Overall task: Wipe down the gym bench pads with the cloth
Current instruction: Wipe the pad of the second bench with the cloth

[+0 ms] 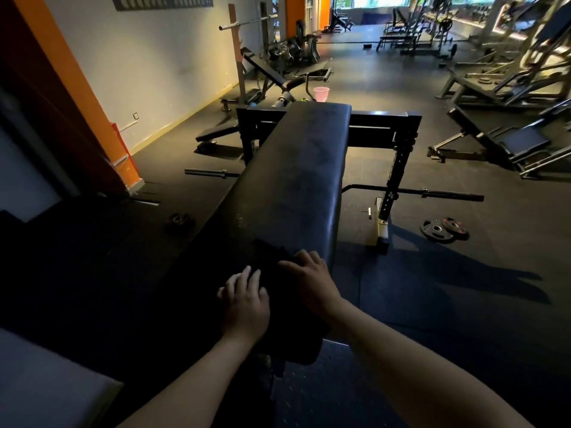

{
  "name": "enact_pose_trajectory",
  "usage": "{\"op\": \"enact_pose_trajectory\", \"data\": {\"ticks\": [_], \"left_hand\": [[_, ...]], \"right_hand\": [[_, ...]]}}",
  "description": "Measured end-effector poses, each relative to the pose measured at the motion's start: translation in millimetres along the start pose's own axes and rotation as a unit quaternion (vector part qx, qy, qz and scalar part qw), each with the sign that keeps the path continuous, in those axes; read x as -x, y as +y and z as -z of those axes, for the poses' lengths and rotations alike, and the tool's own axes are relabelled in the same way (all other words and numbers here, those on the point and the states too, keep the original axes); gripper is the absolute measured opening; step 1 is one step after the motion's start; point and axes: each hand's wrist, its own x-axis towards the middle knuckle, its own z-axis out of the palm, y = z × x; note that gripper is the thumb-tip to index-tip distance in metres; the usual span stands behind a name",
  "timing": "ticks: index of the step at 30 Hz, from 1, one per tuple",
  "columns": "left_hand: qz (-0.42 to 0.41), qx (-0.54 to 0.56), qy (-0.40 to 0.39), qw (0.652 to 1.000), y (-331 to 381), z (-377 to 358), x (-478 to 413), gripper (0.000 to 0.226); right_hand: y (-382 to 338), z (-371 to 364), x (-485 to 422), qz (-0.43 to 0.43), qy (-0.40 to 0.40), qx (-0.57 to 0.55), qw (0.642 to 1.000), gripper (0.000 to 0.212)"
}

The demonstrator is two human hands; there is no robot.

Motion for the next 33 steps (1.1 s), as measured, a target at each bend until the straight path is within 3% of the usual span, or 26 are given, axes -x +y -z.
{"op": "enact_pose_trajectory", "data": {"ticks": [6, 11, 14, 18, 20, 25, 30, 33], "left_hand": [[-0.024, -0.02, 0.022, 0.999, -1, -3, -1, 0.051], [-0.028, -0.034, 0.048, 0.998, -2, -6, 0, 0.05], [-0.02, -0.029, 0.04, 0.999, -1, -5, 1, 0.054], [-0.006, -0.039, 0.061, 0.997, 6, -10, 0, 0.036], [0.0, -0.061, 0.059, 0.996, 4, -15, -3, 0.046], [0.1, -0.088, 0.051, 0.99, 28, -15, 0, 0.047], [0.202, -0.068, 0.094, 0.973, 77, -28, 17, 0.042], [0.246, -0.055, 0.1, 0.962, 96, -32, 17, 0.045]], "right_hand": [[41, 9, -29, -0.139, 0.021, 0.004, 0.99, 0.044], [21, 4, -14, -0.183, 0.061, -0.105, 0.975, 0.039], [-7, -4, 13, -0.143, 0.09, -0.097, 0.981, 0.035], [-43, -1, 40, -0.048, 0.076, -0.125, 0.988, 0.033], [-47, 3, 47, -0.04, 0.07, -0.159, 0.984, 0.036], [-2, 12, 58, 0.121, -0.028, -0.112, 0.986, 0.061], [49, 25, 67, 0.187, -0.142, -0.085, 0.968, 0.069], [67, 25, 70, 0.227, -0.159, -0.057, 0.959, 0.07]]}}
